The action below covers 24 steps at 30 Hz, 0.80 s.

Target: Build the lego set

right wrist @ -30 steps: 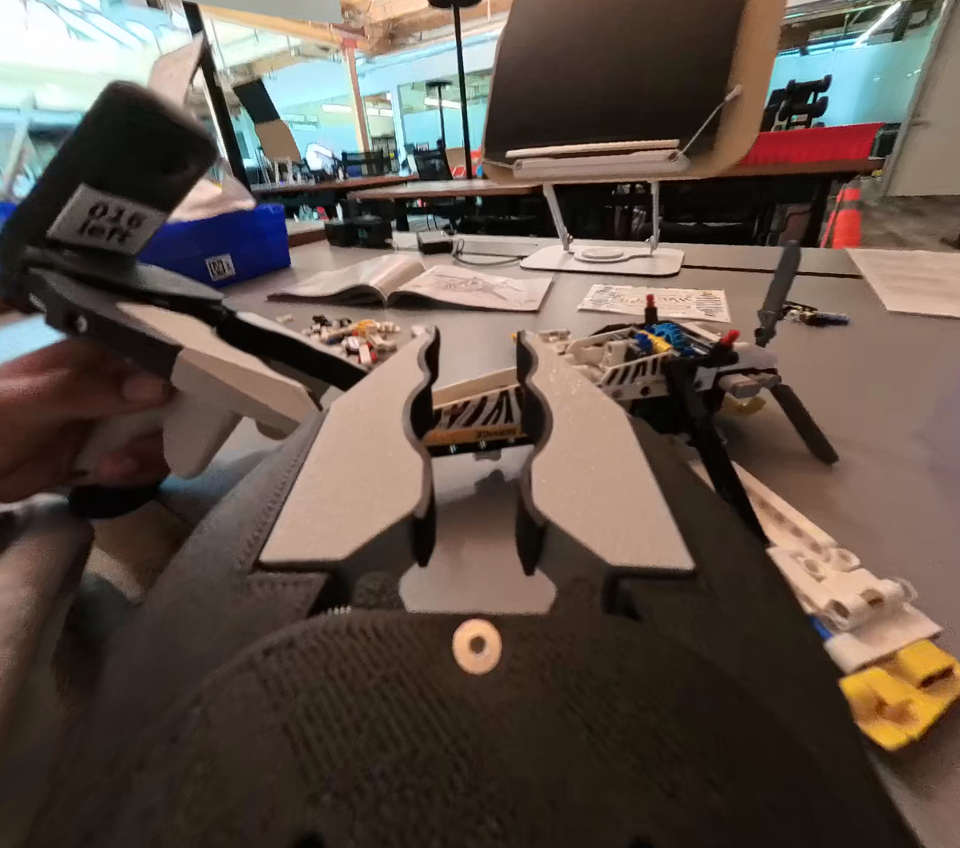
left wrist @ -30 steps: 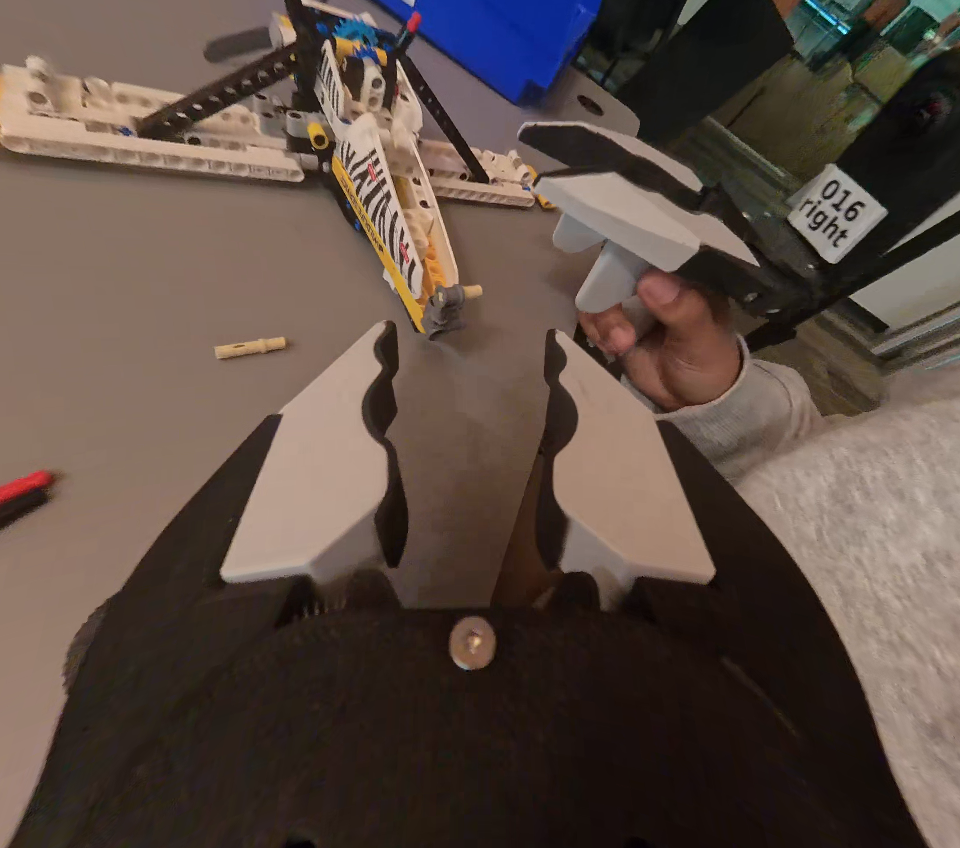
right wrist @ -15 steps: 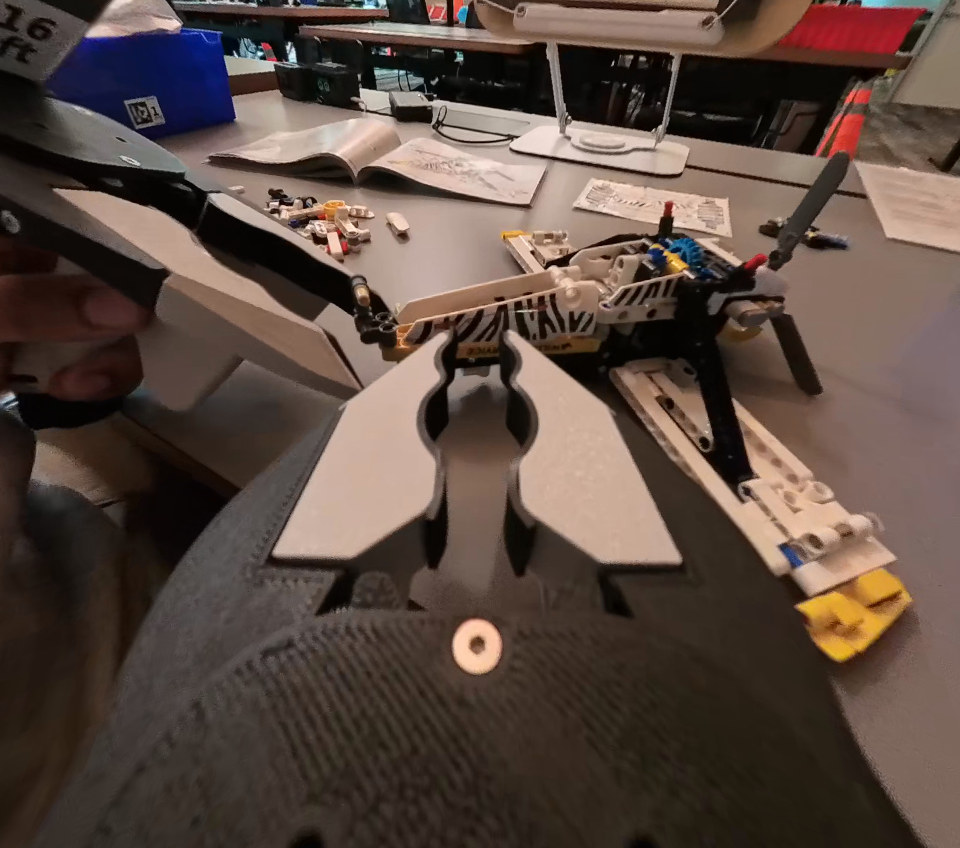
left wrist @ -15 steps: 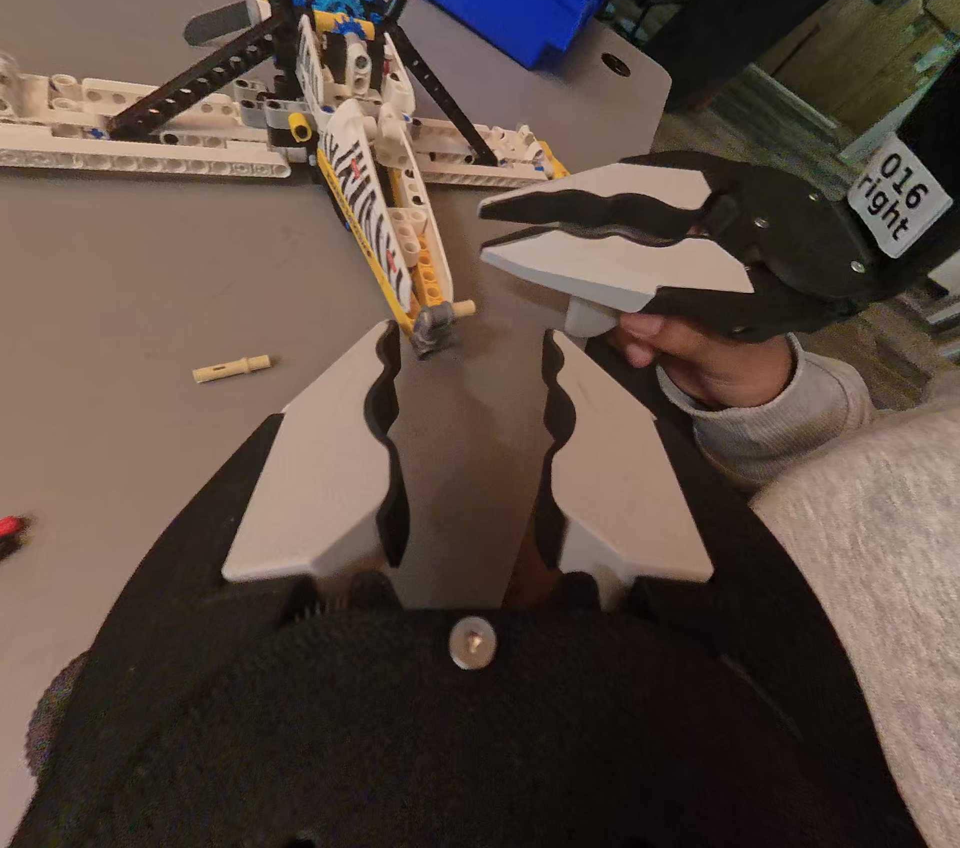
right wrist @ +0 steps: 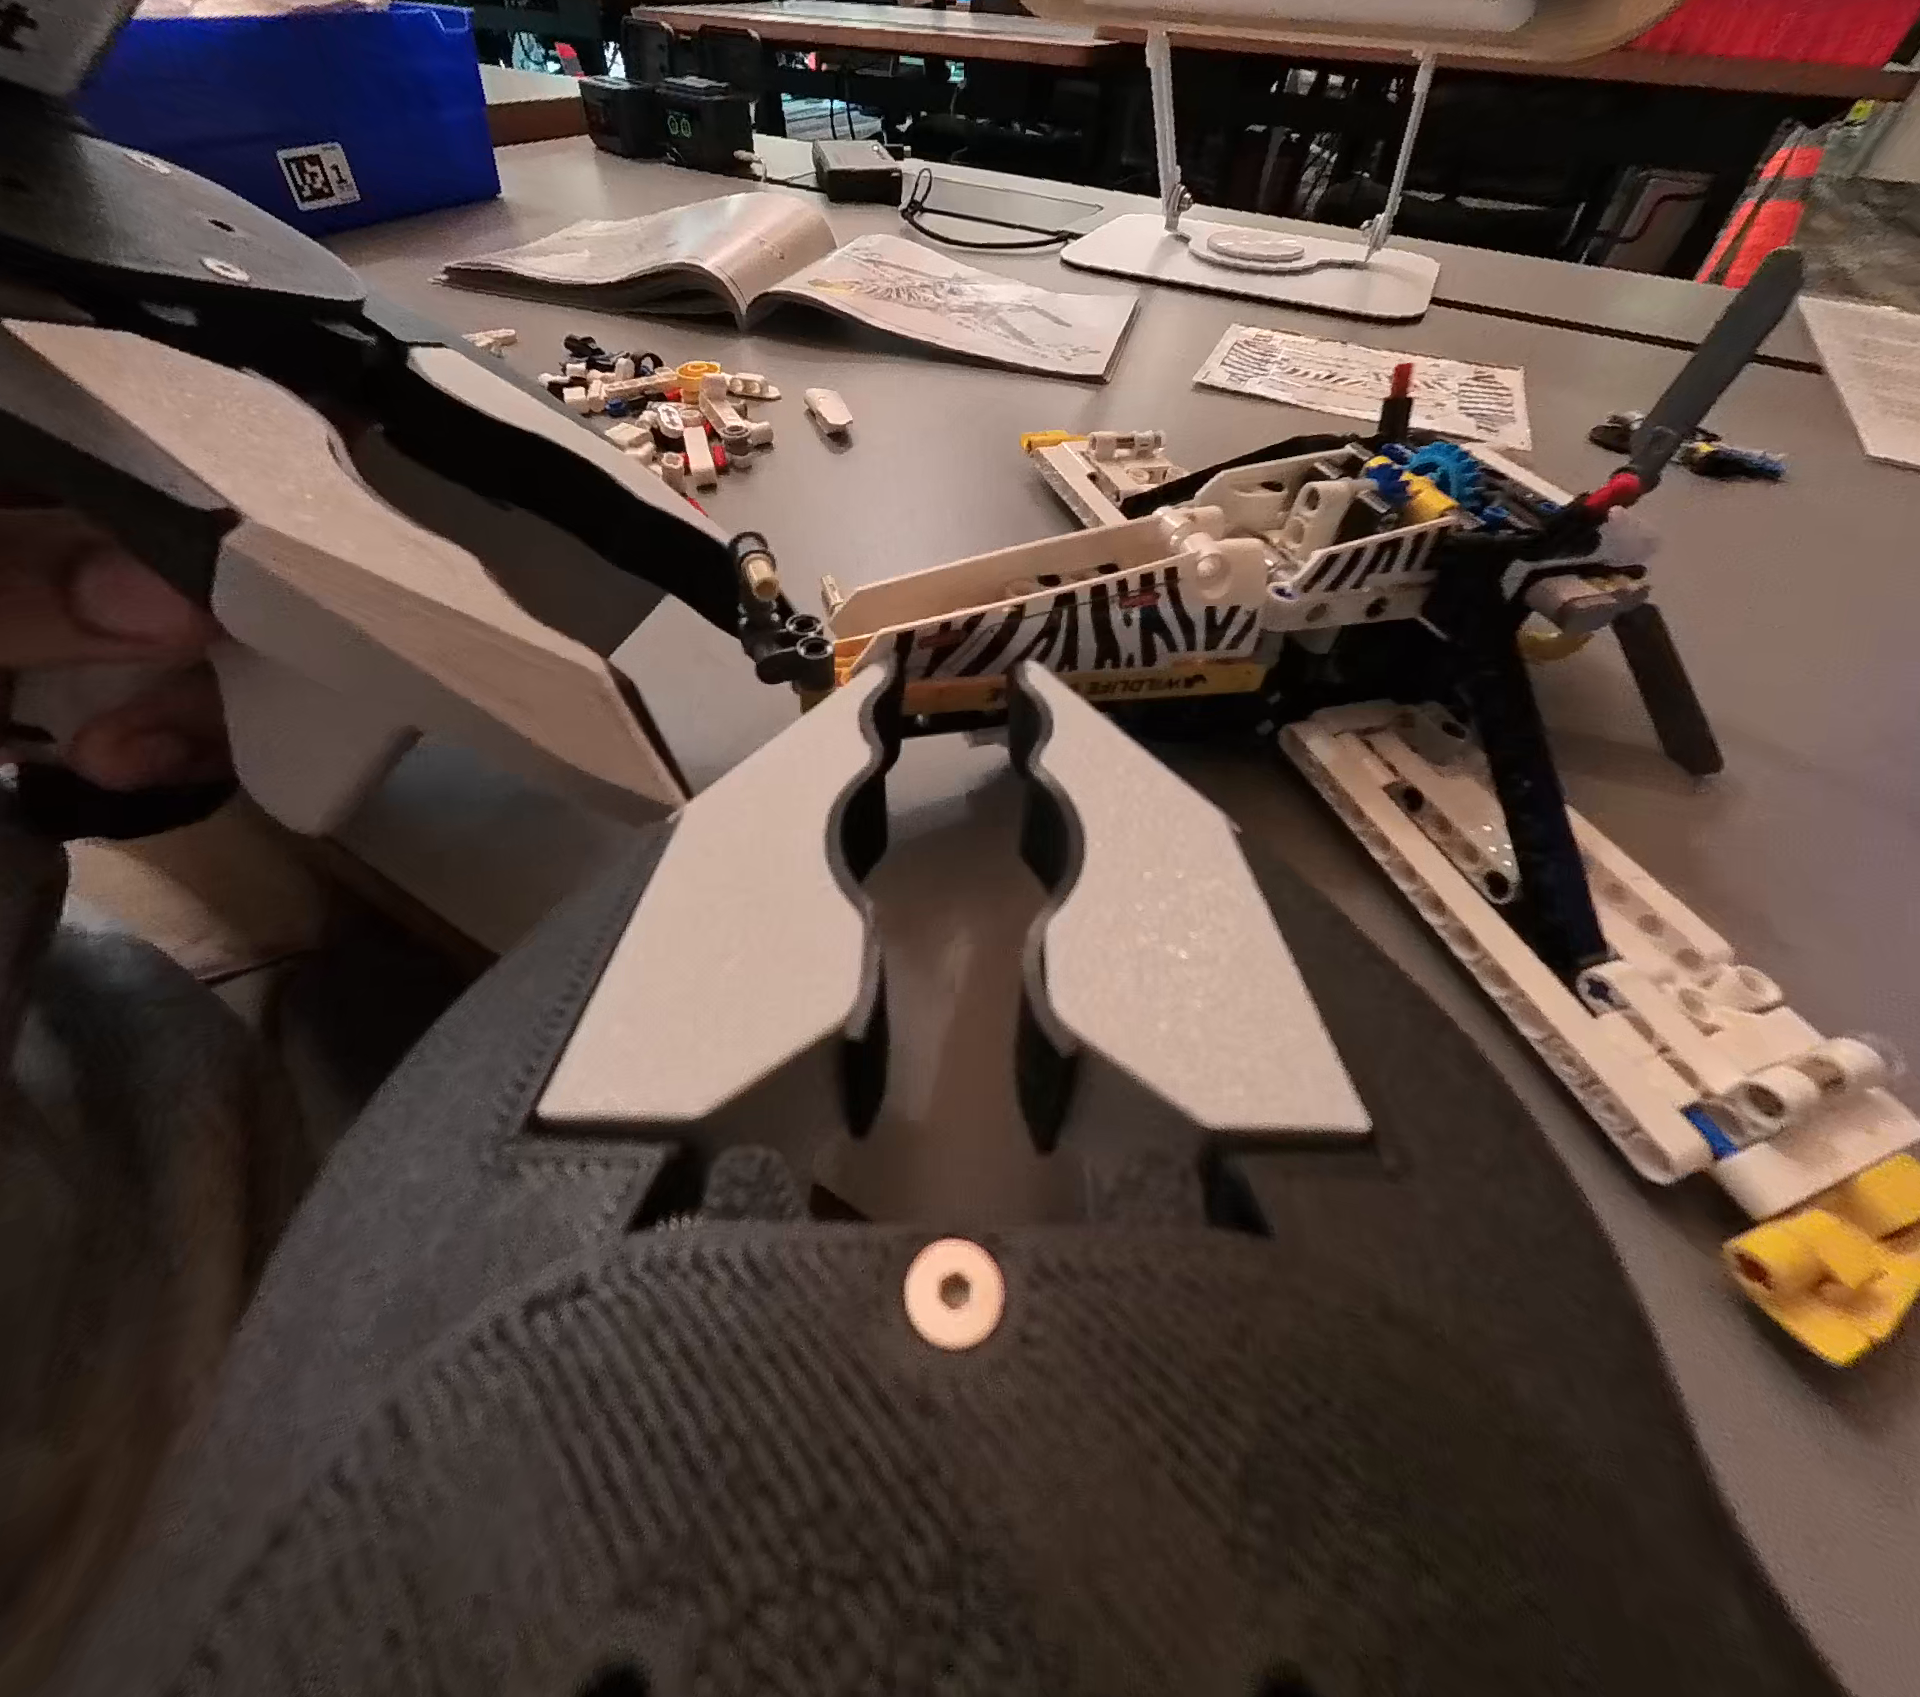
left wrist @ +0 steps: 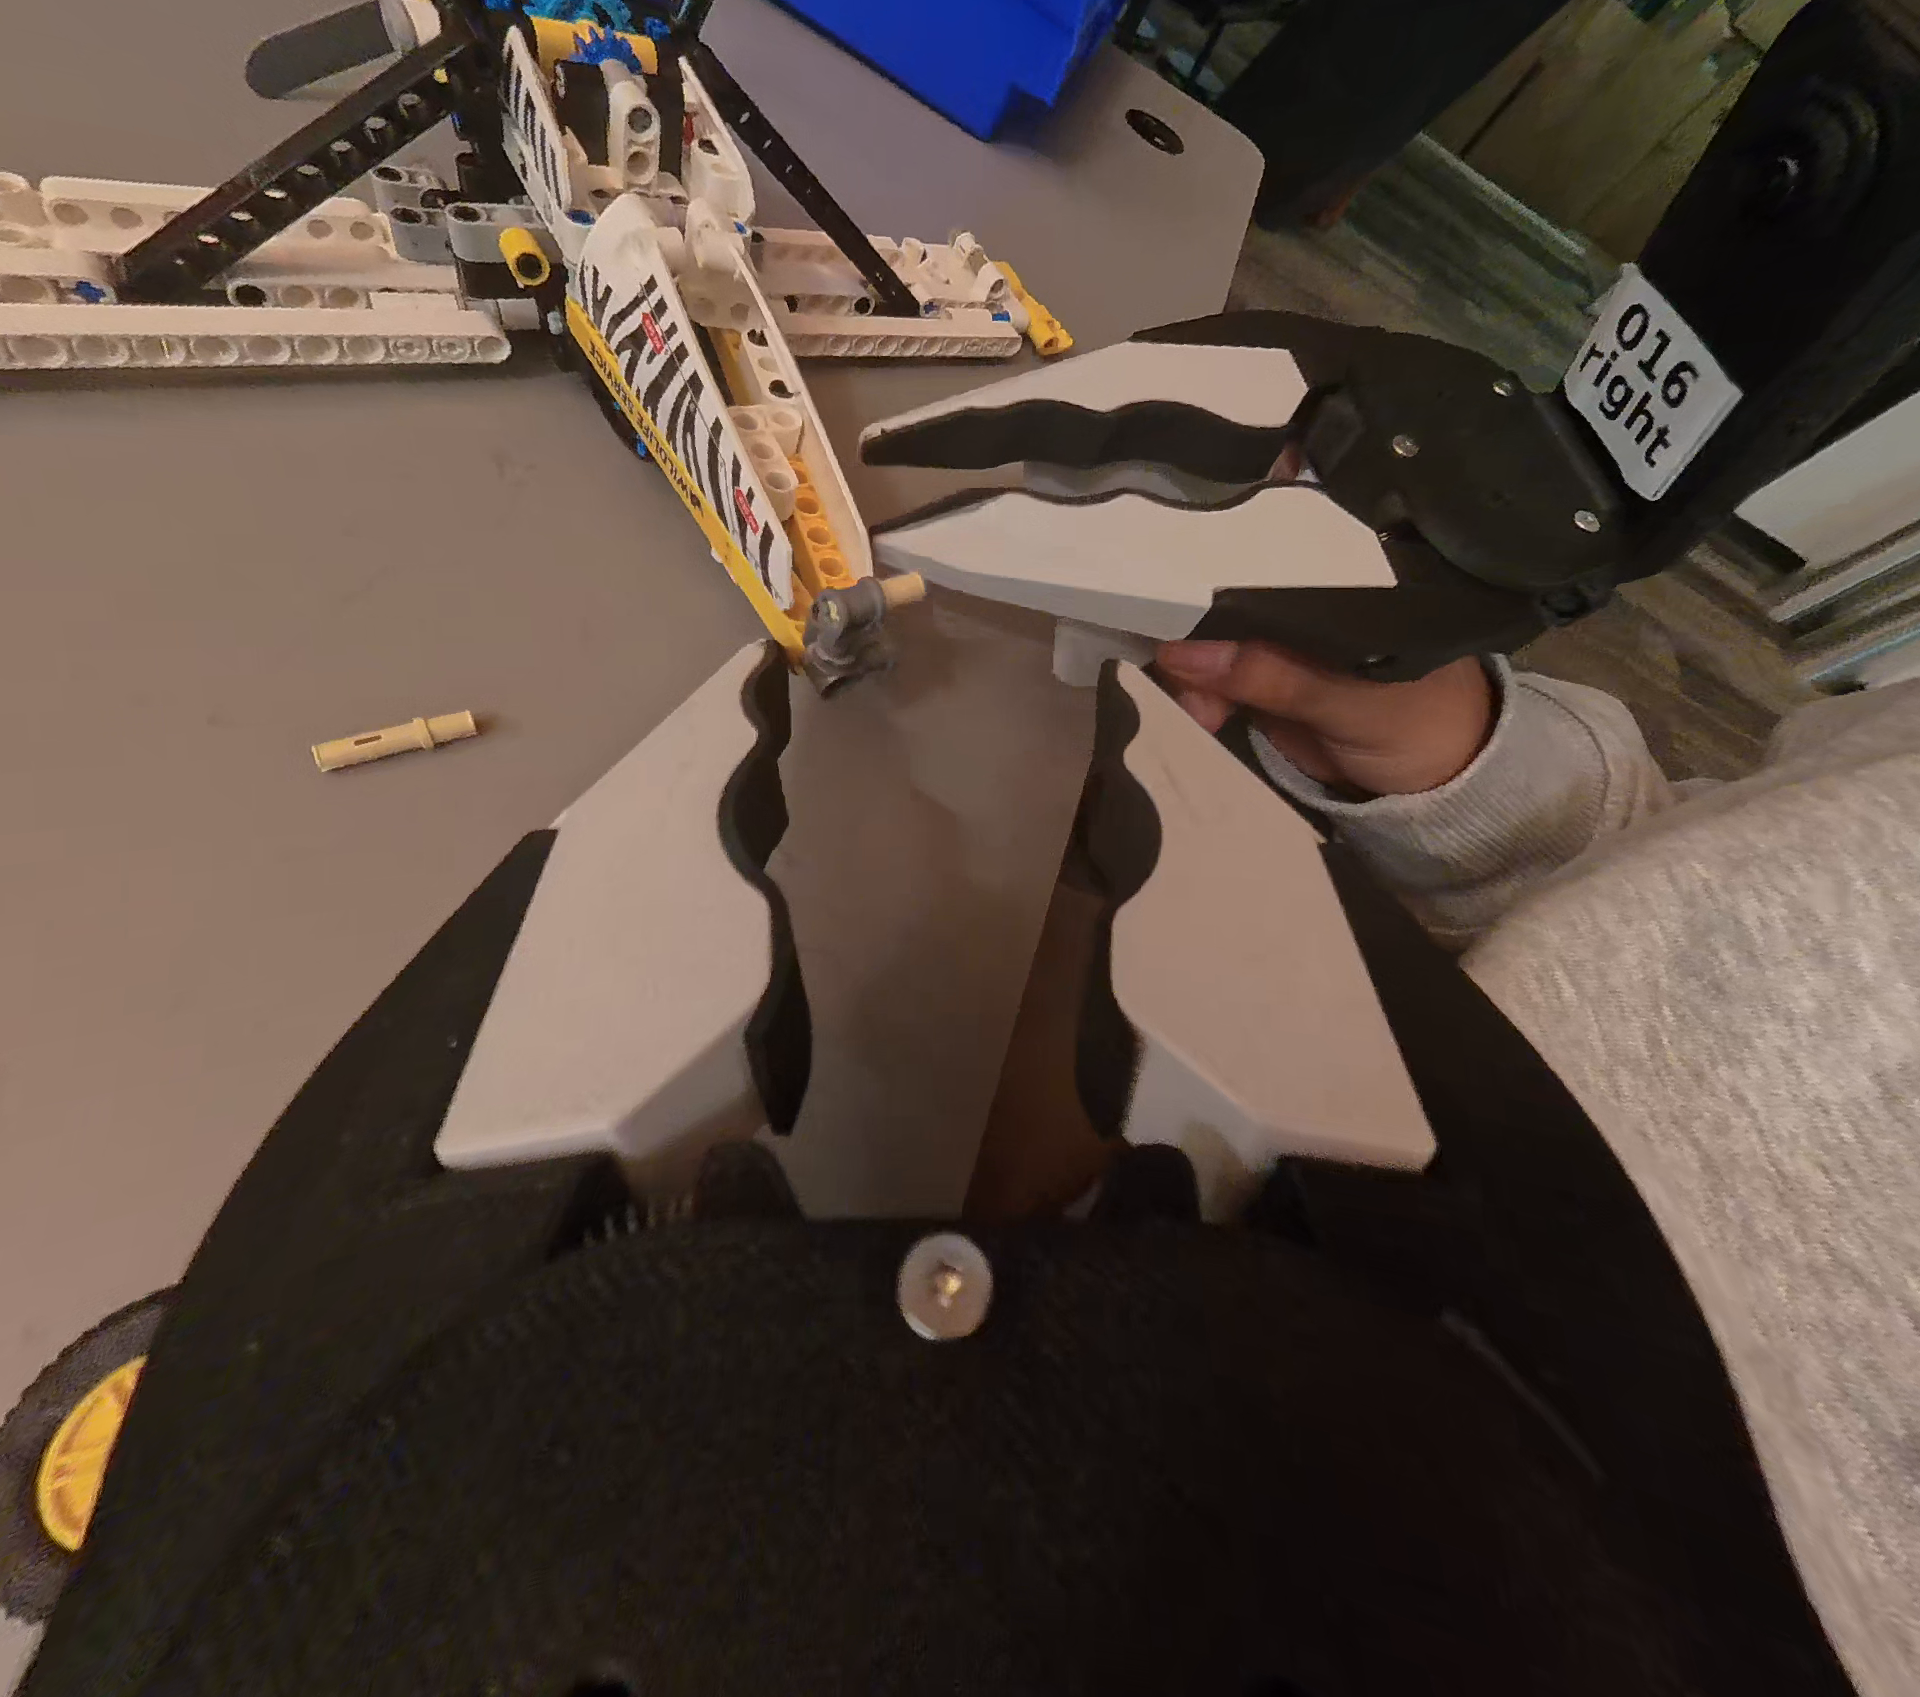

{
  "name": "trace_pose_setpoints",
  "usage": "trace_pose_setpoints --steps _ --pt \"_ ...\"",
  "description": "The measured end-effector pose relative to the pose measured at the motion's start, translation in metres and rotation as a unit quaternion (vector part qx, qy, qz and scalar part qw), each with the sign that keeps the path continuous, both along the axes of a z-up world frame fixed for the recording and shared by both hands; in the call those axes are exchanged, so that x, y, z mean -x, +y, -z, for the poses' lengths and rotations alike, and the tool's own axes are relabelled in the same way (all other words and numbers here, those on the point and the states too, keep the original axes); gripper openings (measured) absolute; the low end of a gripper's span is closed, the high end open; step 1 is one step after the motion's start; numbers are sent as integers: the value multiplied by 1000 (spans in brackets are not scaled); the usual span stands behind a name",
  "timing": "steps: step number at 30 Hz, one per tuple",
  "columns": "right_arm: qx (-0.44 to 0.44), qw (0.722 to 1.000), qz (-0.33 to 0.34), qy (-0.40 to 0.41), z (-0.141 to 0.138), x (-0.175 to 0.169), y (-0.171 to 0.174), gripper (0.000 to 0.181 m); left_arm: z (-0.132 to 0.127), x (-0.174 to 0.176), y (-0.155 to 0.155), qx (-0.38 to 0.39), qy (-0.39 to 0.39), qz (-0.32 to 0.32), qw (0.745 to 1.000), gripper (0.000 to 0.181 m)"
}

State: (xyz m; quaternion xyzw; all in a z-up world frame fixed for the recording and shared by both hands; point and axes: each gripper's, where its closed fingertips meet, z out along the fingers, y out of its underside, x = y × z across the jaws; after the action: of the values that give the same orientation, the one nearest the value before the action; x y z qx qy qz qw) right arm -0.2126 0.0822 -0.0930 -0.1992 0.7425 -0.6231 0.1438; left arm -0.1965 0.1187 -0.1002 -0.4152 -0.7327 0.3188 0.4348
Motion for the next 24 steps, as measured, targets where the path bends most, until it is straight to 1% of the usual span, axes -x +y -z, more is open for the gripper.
trace_pose_setpoints --steps 3,6,9,11,14,15,16,17,18,20,22,24 --pt "18 1000 4 -12 -9 6 1 18 -10 -8 -5 11 21 -6 1000 57" --pt "83 995 -16 -48 -39 7 11 17 -26 -27 -23 38 42 -28 998 57" --pt "151 982 -53 -104 -72 -6 25 15 -44 -58 -49 67 58 -60 994 57" --pt "157 975 -80 -133 -82 -25 28 14 -55 -86 -71 87 62 -91 990 56" --pt "130 971 -135 -151 -81 -71 29 18 -66 -130 -97 101 70 -136 983 54" --pt "115 974 -142 -134 -75 -83 25 19 -67 -143 -101 99 76 -143 982 54" --pt "98 981 -134 -95 -64 -90 16 20 -67 -154 -101 95 87 -148 981 53" --pt "78 989 -115 -57 -53 -92 5 20 -66 -164 -100 89 101 -152 979 53" --pt "52 991 -113 -45 -48 -95 -1 20 -66 -172 -97 79 120 -157 977 53" --pt "40 988 -135 -66 -56 -103 -4 26 -65 -183 -89 46 167 -159 972 54" --pt "59 983 -137 -105 -72 -107 -10 25 -67 -190 -83 19 217 -150 964 53" --pt "63 980 -142 -128 -80 -115 -16 21 -64 -193 -83 4 240 -144 960 53"
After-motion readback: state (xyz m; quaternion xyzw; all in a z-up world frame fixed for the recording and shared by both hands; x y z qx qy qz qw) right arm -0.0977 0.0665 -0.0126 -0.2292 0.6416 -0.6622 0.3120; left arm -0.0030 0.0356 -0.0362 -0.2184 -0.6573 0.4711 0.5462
